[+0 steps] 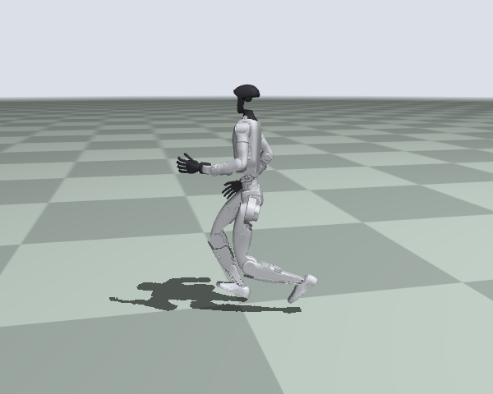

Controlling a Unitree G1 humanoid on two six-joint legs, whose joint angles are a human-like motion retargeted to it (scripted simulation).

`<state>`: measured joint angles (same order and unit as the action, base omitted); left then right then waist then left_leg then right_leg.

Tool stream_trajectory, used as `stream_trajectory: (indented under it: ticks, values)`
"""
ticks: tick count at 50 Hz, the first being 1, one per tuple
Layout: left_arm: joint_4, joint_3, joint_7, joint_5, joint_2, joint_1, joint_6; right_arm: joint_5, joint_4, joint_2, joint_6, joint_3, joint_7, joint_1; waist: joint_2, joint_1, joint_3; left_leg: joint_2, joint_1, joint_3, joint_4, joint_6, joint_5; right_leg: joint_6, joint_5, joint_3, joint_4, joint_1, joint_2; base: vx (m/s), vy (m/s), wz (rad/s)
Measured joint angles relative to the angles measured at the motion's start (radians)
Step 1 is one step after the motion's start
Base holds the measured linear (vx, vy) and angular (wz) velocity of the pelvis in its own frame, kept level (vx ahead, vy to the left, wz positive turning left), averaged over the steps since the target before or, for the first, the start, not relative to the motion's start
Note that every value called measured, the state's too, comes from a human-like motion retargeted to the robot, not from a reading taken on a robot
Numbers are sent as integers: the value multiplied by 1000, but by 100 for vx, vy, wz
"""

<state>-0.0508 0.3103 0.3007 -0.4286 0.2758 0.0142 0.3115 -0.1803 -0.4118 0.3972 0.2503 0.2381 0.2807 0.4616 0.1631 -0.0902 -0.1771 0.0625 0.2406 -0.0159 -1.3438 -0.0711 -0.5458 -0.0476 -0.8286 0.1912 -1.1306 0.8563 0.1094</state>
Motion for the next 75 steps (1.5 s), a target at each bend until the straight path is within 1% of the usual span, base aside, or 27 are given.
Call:
stream_trajectory:
  ticks: [2, 5, 7, 10, 13, 15, 20, 24, 27, 30, 33, 37, 40, 42, 45, 47, 50, 52, 55, 57, 61, 63, 65, 68, 70, 73, 75]
  values:
    - [-38, 10, -14, 0, -4, 82, -39, 24, 23, -6, -9, 22, 27, -89, -2, 63, 20, 50, 75, -9, -223, 35, -19, -70, -44, -1, -108, -33, 30, -11, -3, -47]
    - [-145, -9, -35, -16, -11, 210, -116, 85, 35, -13, -33, 76, 80, -329, -7, 203, 18, 159, 356, -14, -484, 139, -163, -121, -44, -17, -83, -101, 98, -11, -3, -70]
    - [-180, -39, -71, -54, 1, 324, -138, 91, 77, -12, -33, 100, 86, -464, -47, 259, 5, 137, 539, -13, -459, 184, -234, -83, -44, -53, -23, -204, 88, 2, 0, 9]
    - [-186, -91, -133, -123, 48, 495, -134, 52, 196, 7, -18, 118, 57, -567, -164, 270, 27, -16, 649, -78, -168, 210, -277, 35, -18, -108, 16, -428, -36, 13, 4, 109]
    - [-198, -135, -153, -148, 68, 596, -121, 21, 305, 23, 5, 129, 11, -572, -283, 244, 15, -219, 664, -126, 273, 185, -257, 168, 129, -124, 19, -562, -187, 9, 7, 107]
    - [-193, -148, -147, -147, 61, 625, -116, 22, 334, 21, 10, 136, -12, -544, -324, 218, 3, -305, 654, -132, 385, 192, -246, 219, 216, -131, -62, -589, -251, -2, 7, 61]
    - [-205, -131, -50, -34, 15, 464, -96, 115, 212, -33, -12, 134, -4, -379, -365, 104, 24, -391, 604, -155, 115, 318, -327, 196, 255, -126, -524, -464, -419, -7, 4, 40]
    - [-210, -89, 41, 0, -12, 143, -83, 123, 1, -54, -10, 118, -1, -248, -350, -46, -3, -431, 394, -109, 257, 303, -327, 88, 87, -167, -648, -124, -510, -5, 2, 38]
    - [-131, -78, 36, -18, -14, 1, -51, 64, -65, -20, 1, 88, -25, -132, -243, -83, -13, -329, 176, -65, 352, 209, -314, 56, 11, -115, -441, 5, -408, 11, -6, -66]
    - [-41, -47, 7, -22, 4, -66, -3, 15, -76, 10, 5, 34, -38, -24, -79, -55, -13, -123, 37, -41, 334, 77, -220, 60, 1, -21, -64, 23, -176, 11, -10, -104]
    - [23, -14, -17, 1, 21, -63, 15, -3, -56, 10, 1, -9, -19, 27, -2, -18, -28, -6, 7, -27, 201, 2, -66, 54, 23, 5, 133, 18, -35, -1, -9, -65]
    - [7, 20, -45, 9, 23, 36, -26, 23, -35, 2, -12, 7, 20, -51, 8, 56, -6, 81, 43, -32, -143, 36, -26, -50, -32, 13, -65, -5, 18, -9, -4, -29]
    - [-96, 15, -49, 20, 22, 145, -98, 85, -29, 1, -36, 55, 68, -254, 8, 171, 16, 192, 236, -38, -433, 127, -132, -128, -44, 8, -117, -46, 83, -14, -5, -61]
    - [-160, -9, -69, -5, 18, 232, -133, 109, -8, 2, -39, 87, 88, -408, -9, 244, 4, 220, 428, -24, -499, 182, -222, -125, -44, -12, -58, -113, 107, -7, -3, -39]
    - [-176, -58, -129, -73, 44, 402, -149, 85, 97, 10, -31, 114, 78, -557, -86, 292, -3, 138, 633, -41, -373, 218, -289, -51, -44, -68, 26, -287, 61, 6, 2, 47]
    - [-175, -90, -165, -116, 70, 494, -142, 49, 186, 22, -19, 123, 56, -596, -169, 285, 12, 11, 671, -87, -149, 214, -293, 30, -23, -93, 39, -423, -33, 14, 4, 127]
    - [-189, -130, -183, -138, 87, 578, -131, 23, 294, 37, 2, 136, 12, -601, -287, 253, 7, -198, 682, -129, 255, 189, -266, 153, 97, -107, 42, -553, -182, 8, 7, 112]
    - [-191, -141, -172, -133, 74, 593, -127, 31, 317, 36, 5, 149, -10, -572, -325, 228, -3, -284, 667, -127, 347, 197, -257, 200, 175, -113, -39, -582, -245, -1, 6, 61]
    - [-193, -143, -134, -90, 47, 556, -112, 71, 287, 11, -1, 166, -26, -483, -343, 183, 1, -337, 644, -130, 193, 254, -288, 220, 254, -111, -265, -579, -316, -5, 4, 30]
    - [-210, -139, -71, -29, 22, 439, -106, 114, 208, -24, -13, 160, -18, -410, -368, 118, 12, -384, 603, -140, 121, 309, -327, 196, 249, -114, -465, -494, -405, -8, 5, 50]
    - [-235, -114, 35, 11, -8, 115, -97, 127, -5, -59, -17, 132, -12, -286, -377, -43, -5, -449, 403, -105, 258, 316, -327, 99, 111, -167, -646, -168, -529, -6, 3, 41]
    - [-199, -106, 44, 3, -12, -1, -82, 87, -62, -38, -6, 109, -27, -217, -325, -82, -13, -410, 255, -73, 349, 266, -327, 73, 48, -162, -569, -47, -488, 8, -3, -50]
    - [-143, -92, 32, -2, -9, -74, -55, 41, -84, -9, 1, 81, -38, -144, -236, -90, -12, -312, 124, -48, 387, 187, -308, 63, 8, -113, -396, 10, -379, 13, -8, -97]
    - [-67, -50, -2, 24, 7, -122, -3, 2, -79, 13, 8, 24, -34, -57, -78, -58, -12, -111, 17, -24, 341, 53, -195, 66, 3, -34, -44, 24, -144, 10, -10, -102]
    - [-33, -21, -26, 56, 17, -115, 10, -5, -64, 14, 8, -6, -20, -27, -17, -31, -16, -24, -7, -11, 249, -5, -84, 60, 19, -13, 93, 12, -38, 0, -9, -69]
    - [-28, 16, -59, 98, 19, -47, -12, 18, -33, 7, 7, -5, 9, -65, 4, 20, -6, 43, 3, -10, 6, -14, 5, -7, -10, 0, -2, -12, 20, -8, -5, -42]
    - [-64, 30, -70, 123, 20, 28, -46, 53, -10, 3, 3, 12, 38, -141, 8, 80, 9, 102, 62, -20, -203, 15, -3, -73, -44, 4, -92, -37, 55, -13, -5, -56]
